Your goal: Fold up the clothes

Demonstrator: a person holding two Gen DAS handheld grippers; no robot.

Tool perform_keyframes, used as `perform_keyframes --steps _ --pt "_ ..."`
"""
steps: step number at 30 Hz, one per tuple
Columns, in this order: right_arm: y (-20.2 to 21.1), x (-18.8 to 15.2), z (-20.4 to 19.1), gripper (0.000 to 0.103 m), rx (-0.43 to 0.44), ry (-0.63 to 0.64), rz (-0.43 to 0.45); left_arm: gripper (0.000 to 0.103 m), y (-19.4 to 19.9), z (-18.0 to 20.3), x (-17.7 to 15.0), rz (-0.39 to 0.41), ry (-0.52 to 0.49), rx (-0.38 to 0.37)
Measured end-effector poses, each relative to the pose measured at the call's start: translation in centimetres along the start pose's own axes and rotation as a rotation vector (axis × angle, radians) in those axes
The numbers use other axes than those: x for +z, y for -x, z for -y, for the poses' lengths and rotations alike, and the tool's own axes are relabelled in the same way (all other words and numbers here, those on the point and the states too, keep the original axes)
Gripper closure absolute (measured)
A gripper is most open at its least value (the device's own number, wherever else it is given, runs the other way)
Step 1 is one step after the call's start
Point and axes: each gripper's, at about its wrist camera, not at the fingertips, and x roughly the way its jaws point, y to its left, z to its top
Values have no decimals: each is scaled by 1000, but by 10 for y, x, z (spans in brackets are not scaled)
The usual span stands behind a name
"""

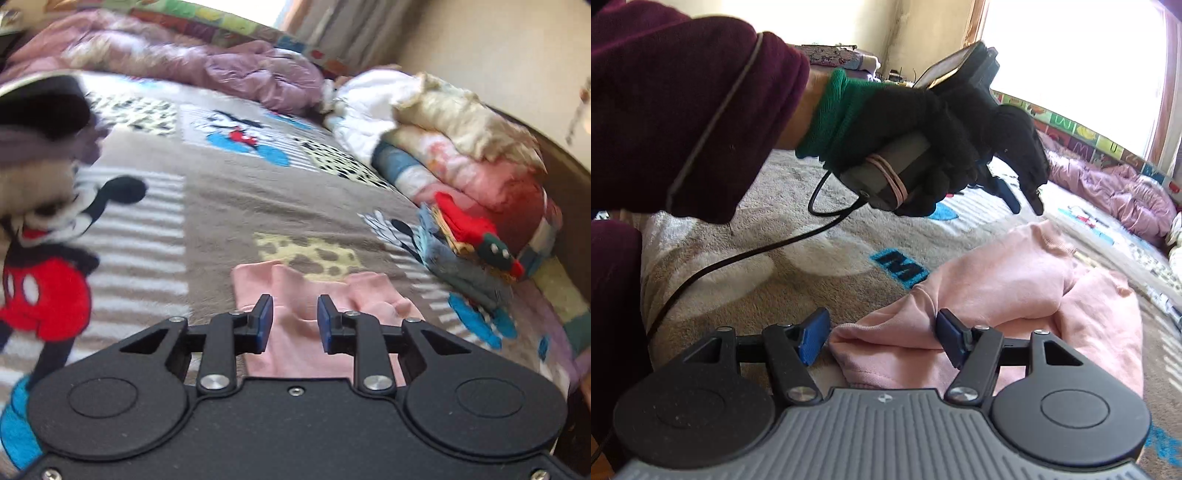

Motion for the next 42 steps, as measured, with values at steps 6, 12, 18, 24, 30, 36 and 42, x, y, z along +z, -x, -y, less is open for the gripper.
perform_keyframes --steps 6,12,18,24,30,36,42 --pt "2 -2 -5 39 -35 32 42 80 -34 34 -1 -47 -205 24" --pt "-4 -6 5 35 26 -19 -14 86 -70 20 -8 -118 -154 187" --pt "-8 -6 13 34 56 -50 -22 87 -50 15 -5 -66 -33 185" --pt "3 -10 14 34 48 -44 11 80 17 35 -30 -10 -68 197" --pt "44 -18 13 35 -10 -46 99 53 89 47 -87 38 -63 207" --pt "86 -38 25 35 -169 -37 137 37 129 62 -136 68 -99 231" --pt "110 -75 46 35 -357 -26 66 31 152 71 -168 79 -162 220"
